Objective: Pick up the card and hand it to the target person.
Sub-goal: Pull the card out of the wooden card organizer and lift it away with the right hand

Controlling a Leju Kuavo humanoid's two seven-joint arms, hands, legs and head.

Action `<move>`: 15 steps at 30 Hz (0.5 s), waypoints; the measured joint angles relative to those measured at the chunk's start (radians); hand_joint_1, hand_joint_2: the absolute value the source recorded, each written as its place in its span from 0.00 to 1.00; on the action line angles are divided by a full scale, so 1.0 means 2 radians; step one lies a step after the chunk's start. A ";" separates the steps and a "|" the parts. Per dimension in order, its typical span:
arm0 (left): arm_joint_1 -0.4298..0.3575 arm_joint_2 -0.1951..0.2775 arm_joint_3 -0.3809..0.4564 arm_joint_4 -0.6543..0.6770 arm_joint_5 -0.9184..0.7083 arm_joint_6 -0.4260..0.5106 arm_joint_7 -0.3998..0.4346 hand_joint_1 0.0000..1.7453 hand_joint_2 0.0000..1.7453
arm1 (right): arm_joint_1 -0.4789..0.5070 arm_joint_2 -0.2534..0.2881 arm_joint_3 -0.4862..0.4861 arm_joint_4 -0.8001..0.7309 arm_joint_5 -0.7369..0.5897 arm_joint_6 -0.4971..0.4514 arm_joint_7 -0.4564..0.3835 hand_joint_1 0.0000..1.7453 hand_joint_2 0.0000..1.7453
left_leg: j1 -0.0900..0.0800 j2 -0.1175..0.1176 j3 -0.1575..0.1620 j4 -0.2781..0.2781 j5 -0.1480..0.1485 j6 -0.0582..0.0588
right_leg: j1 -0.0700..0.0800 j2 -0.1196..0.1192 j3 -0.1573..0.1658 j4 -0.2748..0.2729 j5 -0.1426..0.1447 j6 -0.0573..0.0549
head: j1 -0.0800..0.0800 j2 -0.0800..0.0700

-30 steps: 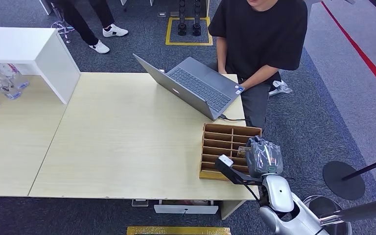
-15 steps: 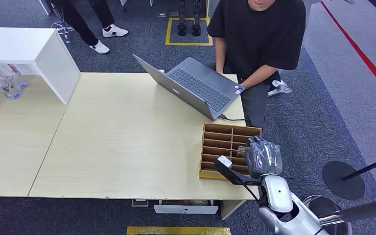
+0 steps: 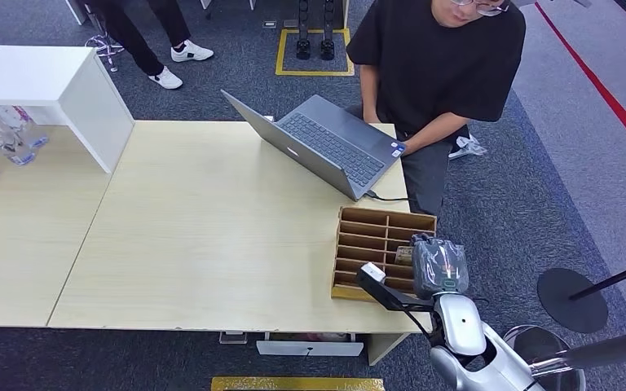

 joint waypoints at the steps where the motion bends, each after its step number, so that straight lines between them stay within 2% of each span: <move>1: 0.000 0.000 0.000 0.000 0.000 0.000 0.000 0.00 0.00 | 0.000 0.000 0.001 0.001 0.000 -0.002 0.000 0.94 1.00 | 0.000 0.000 0.000 0.000 0.000 0.000 | 0.000 0.000 0.000 0.000 0.000 0.000 | 0.000 0.000; 15: 0.000 0.000 0.000 0.000 0.000 0.001 -0.005 0.00 0.00 | 0.000 0.000 0.003 -0.015 -0.018 -0.020 0.001 0.92 1.00 | 0.000 0.000 0.000 0.000 0.000 0.000 | 0.000 0.000 0.000 0.000 0.000 0.000 | 0.000 0.000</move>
